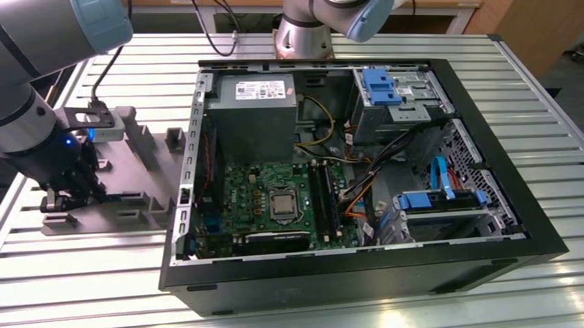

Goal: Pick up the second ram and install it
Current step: 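Pick up the second ram and move it above second insertion slot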

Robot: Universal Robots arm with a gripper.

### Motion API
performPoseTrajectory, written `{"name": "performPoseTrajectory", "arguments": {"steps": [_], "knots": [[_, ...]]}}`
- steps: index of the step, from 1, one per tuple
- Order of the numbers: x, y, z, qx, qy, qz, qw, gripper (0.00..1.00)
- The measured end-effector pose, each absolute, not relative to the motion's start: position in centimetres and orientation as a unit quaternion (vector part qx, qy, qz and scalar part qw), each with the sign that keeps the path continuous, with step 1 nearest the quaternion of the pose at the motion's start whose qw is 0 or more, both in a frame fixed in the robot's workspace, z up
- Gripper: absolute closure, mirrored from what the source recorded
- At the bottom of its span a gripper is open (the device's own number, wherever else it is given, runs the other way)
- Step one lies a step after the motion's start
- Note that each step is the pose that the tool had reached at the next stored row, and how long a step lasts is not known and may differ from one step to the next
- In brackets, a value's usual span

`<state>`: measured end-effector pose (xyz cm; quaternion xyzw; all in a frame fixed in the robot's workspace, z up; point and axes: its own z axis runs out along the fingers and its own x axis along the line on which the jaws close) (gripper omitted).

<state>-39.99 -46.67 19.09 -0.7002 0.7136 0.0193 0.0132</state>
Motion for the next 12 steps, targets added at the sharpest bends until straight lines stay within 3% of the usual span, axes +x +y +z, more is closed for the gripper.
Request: {"name": "performPoseTrajectory", "arguments": {"steps": [5, 6, 12], "knots": [[-39.99, -46.67, 19.08, -0.7, 0.714, 0.019, 0.013, 0.78], [-39.99, -46.66, 19.08, -0.7, 0.714, 0.019, 0.013, 0.85], [-39.99, -46.67, 19.07, -0.7, 0.714, 0.019, 0.013, 0.86]]}}
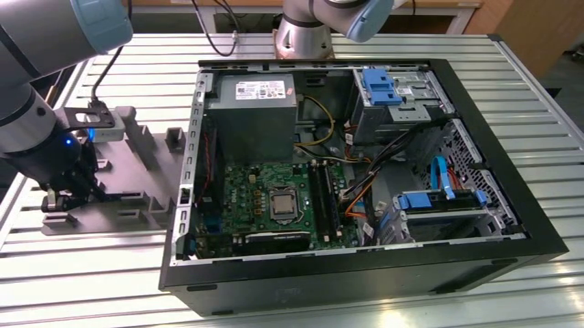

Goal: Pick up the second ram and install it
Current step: 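Pick up the second ram and move it above second insertion slot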

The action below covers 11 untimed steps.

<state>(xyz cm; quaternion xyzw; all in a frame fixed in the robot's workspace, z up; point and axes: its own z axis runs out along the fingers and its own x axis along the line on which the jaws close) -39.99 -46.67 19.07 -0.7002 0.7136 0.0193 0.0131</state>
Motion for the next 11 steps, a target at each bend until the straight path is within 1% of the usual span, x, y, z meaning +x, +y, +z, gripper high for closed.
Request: {"name": "performPoseTrajectory", "arguments": {"steps": [11], "knots": [[-39.98, -46.66, 19.6, -0.7, 0.714, 0.019, 0.013, 0.86]]}}
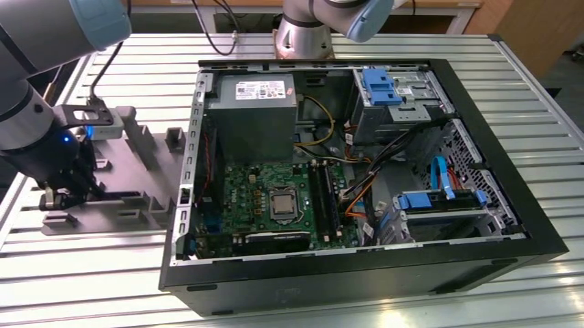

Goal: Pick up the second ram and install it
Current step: 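Pick up the second ram and move it above second insertion slot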

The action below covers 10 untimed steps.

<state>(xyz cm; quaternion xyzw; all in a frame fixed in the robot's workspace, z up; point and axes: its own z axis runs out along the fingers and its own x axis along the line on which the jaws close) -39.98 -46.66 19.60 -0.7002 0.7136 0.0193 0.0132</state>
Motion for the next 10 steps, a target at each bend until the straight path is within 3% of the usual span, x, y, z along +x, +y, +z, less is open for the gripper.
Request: {"name": "performPoseTrajectory", "arguments": {"steps": [10], "knots": [[-39.99, -46.67, 20.14, -0.7, 0.714, 0.02, 0.014, 0.86]]}}
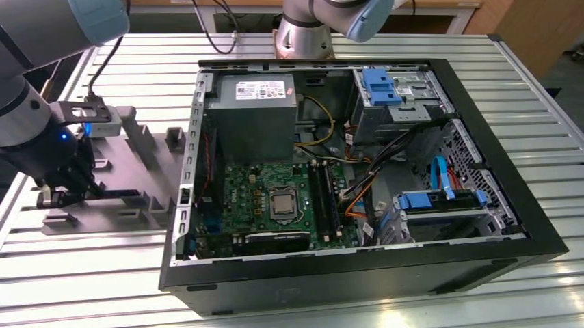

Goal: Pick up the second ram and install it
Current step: 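Pick up the second ram and move it above second insertion slot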

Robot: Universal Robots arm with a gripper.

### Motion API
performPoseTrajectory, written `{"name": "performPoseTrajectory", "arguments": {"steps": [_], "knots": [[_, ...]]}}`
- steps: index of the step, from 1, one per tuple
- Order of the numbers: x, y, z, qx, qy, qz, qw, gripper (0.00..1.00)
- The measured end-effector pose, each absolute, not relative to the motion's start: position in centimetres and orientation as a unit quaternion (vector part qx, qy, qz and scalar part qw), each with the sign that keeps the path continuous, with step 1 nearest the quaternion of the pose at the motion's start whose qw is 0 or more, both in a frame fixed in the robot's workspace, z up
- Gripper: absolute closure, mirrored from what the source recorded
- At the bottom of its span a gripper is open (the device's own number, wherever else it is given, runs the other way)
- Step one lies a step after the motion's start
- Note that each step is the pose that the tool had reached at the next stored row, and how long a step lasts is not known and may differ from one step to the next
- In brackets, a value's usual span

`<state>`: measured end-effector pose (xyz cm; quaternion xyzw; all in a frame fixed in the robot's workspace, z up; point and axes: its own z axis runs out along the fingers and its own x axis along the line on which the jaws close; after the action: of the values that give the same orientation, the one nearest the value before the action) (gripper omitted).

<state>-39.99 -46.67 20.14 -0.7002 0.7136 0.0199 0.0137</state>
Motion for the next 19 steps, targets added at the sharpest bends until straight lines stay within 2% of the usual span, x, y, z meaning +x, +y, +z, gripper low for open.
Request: {"name": "performPoseTrajectory", "arguments": {"steps": [19], "knots": [[-39.99, -46.67, 20.78, -0.7, 0.714, 0.021, 0.015, 0.86]]}}
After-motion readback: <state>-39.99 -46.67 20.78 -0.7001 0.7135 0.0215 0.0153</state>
